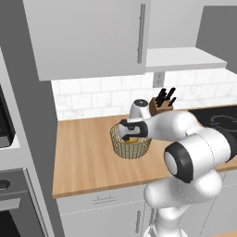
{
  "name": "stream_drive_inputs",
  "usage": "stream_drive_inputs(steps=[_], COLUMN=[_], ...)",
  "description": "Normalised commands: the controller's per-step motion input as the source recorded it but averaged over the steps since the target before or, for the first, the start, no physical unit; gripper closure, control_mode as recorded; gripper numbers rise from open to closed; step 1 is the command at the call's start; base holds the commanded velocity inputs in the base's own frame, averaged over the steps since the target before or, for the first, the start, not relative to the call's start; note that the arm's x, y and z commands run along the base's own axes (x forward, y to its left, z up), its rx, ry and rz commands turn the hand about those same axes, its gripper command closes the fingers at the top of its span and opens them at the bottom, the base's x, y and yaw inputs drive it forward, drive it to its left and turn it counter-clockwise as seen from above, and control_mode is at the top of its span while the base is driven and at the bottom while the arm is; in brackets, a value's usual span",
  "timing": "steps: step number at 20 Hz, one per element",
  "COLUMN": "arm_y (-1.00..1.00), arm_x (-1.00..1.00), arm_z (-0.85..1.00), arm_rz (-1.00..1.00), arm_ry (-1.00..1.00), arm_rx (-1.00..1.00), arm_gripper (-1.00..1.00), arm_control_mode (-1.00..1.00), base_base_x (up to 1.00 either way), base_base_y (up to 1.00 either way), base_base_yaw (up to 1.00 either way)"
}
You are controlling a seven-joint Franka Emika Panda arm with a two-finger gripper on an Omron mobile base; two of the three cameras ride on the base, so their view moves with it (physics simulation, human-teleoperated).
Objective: Open the cabinet, pick up the bread from the cabinet and place it in the basket. Then move the basket to the dining counter.
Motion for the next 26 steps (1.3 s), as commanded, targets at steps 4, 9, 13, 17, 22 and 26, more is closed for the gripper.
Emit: stream_drive_inputs(steps=[4,9,13,17,22,26], arm_y=[0.01,0.0,0.0,-0.09,-0.46,-0.78], arm_x=[0.0,0.01,-0.07,-0.18,-0.34,-0.05], arm_z=[0.0,0.02,0.27,0.43,0.38,0.03], arm_rz=[0.0,0.0,-0.06,-0.18,-0.37,-0.35], arm_ry=[0.0,-0.01,-0.06,0.0,0.02,0.14], arm_rx=[0.0,0.0,0.0,0.0,0.04,0.15], arm_gripper=[-1.0,-1.0,-1.0,-1.0,-1.0,-1.0], arm_control_mode=[-1.0,-1.0,-1.0,-1.0,-1.0,-1.0], base_base_x=[0.0,0.0,0.0,0.0,0.0,0.0], base_base_y=[0.0,0.0,0.0,0.0,0.0,0.0], base_base_yaw=[0.0,0.0,0.0,0.0,0.0,0.0])
